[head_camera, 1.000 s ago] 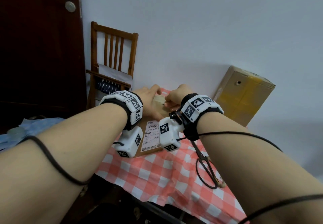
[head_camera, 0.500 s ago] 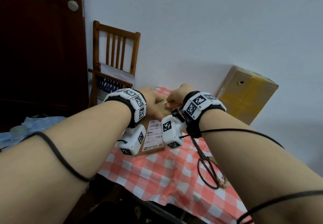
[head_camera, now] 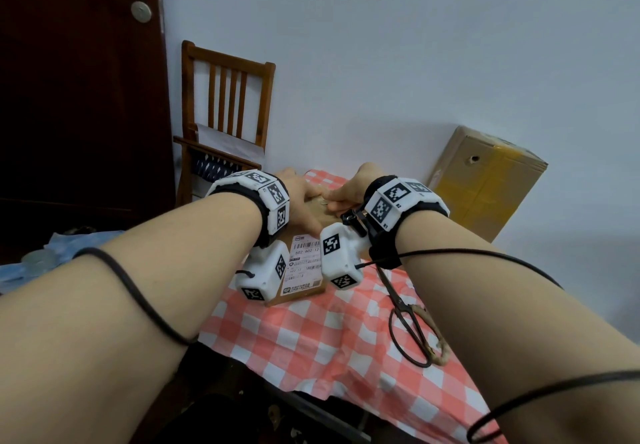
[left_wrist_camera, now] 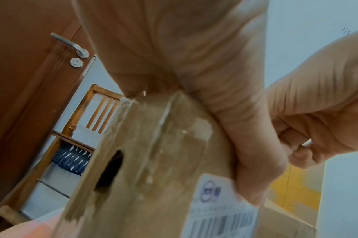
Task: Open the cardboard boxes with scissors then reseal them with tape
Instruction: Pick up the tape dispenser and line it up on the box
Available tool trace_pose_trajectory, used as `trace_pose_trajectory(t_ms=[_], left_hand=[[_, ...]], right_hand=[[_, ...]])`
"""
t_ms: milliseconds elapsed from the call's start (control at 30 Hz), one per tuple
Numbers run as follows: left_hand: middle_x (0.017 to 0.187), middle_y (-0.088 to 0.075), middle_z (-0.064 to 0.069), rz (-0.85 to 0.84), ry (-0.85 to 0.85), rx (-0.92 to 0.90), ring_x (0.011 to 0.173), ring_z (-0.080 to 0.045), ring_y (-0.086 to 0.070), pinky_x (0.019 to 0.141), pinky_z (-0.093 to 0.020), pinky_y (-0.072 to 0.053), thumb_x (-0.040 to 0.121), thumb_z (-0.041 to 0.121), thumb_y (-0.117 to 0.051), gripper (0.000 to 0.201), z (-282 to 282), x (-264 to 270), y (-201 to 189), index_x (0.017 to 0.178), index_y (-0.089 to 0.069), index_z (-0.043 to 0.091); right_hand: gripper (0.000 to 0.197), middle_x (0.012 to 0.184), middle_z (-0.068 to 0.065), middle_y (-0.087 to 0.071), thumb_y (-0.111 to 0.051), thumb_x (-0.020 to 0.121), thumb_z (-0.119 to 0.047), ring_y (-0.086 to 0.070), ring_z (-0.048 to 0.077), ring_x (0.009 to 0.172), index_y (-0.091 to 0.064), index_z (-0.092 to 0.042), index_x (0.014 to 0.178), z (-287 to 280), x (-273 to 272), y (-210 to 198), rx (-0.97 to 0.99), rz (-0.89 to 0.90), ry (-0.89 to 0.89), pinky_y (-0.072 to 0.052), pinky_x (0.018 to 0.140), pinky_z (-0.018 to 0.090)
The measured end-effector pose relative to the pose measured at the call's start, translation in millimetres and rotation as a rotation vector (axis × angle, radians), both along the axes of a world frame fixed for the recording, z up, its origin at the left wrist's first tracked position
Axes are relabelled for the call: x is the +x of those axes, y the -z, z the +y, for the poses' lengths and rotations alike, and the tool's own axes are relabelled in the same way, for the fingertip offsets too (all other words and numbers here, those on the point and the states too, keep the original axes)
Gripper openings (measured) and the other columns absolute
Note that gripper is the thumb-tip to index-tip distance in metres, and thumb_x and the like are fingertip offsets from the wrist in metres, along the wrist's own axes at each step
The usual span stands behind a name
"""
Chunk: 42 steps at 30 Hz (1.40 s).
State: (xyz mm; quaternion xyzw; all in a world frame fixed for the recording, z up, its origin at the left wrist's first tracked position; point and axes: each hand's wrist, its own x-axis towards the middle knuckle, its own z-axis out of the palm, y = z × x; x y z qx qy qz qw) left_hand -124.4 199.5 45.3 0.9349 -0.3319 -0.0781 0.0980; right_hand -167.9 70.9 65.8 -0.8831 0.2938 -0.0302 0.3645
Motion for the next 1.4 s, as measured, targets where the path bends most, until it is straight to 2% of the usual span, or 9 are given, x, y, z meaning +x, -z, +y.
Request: trace_pose_trajectory(t_ms=[367, 567, 767, 867, 967, 1033, 1133, 1233, 1400], left_hand=[[0.110, -0.033, -0.003, -0.001, -0.019, 0.025, 0.115, -0.028, -0.046, 0.095, -0.040, -0.047, 0.061, 0.064, -0.076, 0.094, 0.6, 2.0, 0.8, 0.143, -0.036, 0.043], [0.109, -0.034, -0.003, -0.012, -0.024, 0.022, 0.113, -0.026, -0.045, 0.093, -0.039, -0.048, 0.063, 0.062, -0.076, 0.094, 0.2, 2.5, 1.2, 0.144, -0.033, 0.044], [0.107, -0.033, -0.002, -0.009, -0.016, 0.043, 0.111, -0.027, -0.046, 0.092, -0.038, -0.047, 0.060, 0.066, -0.075, 0.100, -0.4, 5.7, 2.0, 0.145, -0.028, 0.046], [0.108, -0.033, -0.003, -0.002, -0.023, 0.020, 0.112, -0.027, -0.046, 0.091, -0.037, -0.047, 0.061, 0.062, -0.078, 0.100, -0.3, 5.0, 2.7, 0.146, -0.028, 0.044], [0.109, -0.035, -0.002, 0.020, -0.039, -0.024, 0.111, -0.028, -0.047, 0.088, -0.038, -0.050, 0.059, 0.055, -0.082, 0.100, -0.1, 5.1, 3.7, 0.144, -0.032, 0.039], [0.111, -0.038, -0.003, 0.021, -0.042, -0.047, 0.109, -0.028, -0.049, 0.088, -0.039, -0.050, 0.057, 0.053, -0.084, 0.099, 0.2, 4.7, 4.7, 0.141, -0.036, 0.034], [0.108, -0.039, -0.003, 0.013, -0.033, -0.068, 0.101, -0.026, -0.050, 0.086, -0.036, -0.050, 0.055, 0.052, -0.085, 0.093, 0.4, 5.1, 5.9, 0.135, -0.041, 0.032], [0.106, -0.038, -0.003, 0.012, -0.032, -0.045, 0.098, -0.025, -0.050, 0.085, -0.035, -0.050, 0.058, 0.051, -0.083, 0.089, -0.9, 6.2, 4.9, 0.134, -0.042, 0.030], [0.105, -0.038, -0.005, 0.000, -0.027, -0.016, 0.098, -0.027, -0.050, 0.086, -0.037, -0.050, 0.059, 0.051, -0.082, 0.083, -1.5, 4.8, 3.8, 0.130, -0.045, 0.031]], right_hand=[[0.046, 0.106, 0.005, -0.062, -0.082, 0.072, -0.033, -0.060, 0.027, 0.096, -0.057, -0.008, 0.101, -0.7, -12.9, -10.1, -0.227, 0.055, -0.101, -0.047, 0.078, 0.033], [0.044, 0.074, 0.004, -0.065, -0.074, 0.074, -0.053, -0.061, 0.023, 0.072, -0.053, -0.014, 0.075, -7.1, -5.7, 5.0, -0.423, 0.171, -0.079, -0.048, 0.072, 0.032], [0.053, 0.085, 0.007, -0.062, -0.069, 0.069, -0.067, -0.057, 0.025, 0.078, -0.053, -0.017, 0.068, -27.9, -7.3, 20.5, -0.249, 0.231, -0.132, -0.050, 0.090, 0.040], [0.034, 0.088, 0.008, -0.064, -0.068, 0.080, -0.046, -0.059, 0.026, 0.079, -0.055, -0.016, 0.069, -26.0, -11.3, 18.0, -0.197, 0.176, -0.131, -0.053, 0.088, 0.040], [0.014, 0.100, 0.008, -0.068, -0.052, 0.087, -0.019, -0.062, 0.026, 0.092, -0.064, -0.013, 0.090, -9.9, -19.4, 6.8, -0.460, -0.040, -0.129, -0.049, 0.088, 0.035], [0.033, 0.125, 0.002, -0.061, -0.050, 0.087, -0.022, -0.055, 0.022, 0.116, -0.063, -0.022, 0.117, -0.4, -25.4, 3.2, -0.667, -0.172, -0.267, -0.037, 0.104, 0.039], [0.065, 0.155, 0.001, -0.027, -0.053, 0.090, -0.021, -0.027, 0.022, 0.141, -0.028, -0.018, 0.149, 7.8, -31.9, 12.9, -0.653, 0.040, -0.609, -0.022, 0.116, 0.038], [0.080, 0.161, 0.004, 0.001, -0.049, 0.093, -0.027, 0.000, 0.018, 0.148, 0.002, -0.012, 0.153, 8.6, -29.3, 28.7, -0.789, 0.199, -0.671, 0.001, 0.119, 0.038], [0.084, 0.161, 0.003, -0.002, -0.051, 0.091, -0.042, 0.002, 0.015, 0.148, -0.001, -0.013, 0.153, 5.8, -23.4, 38.9, -0.920, 0.143, -0.652, 0.011, 0.116, 0.044]])
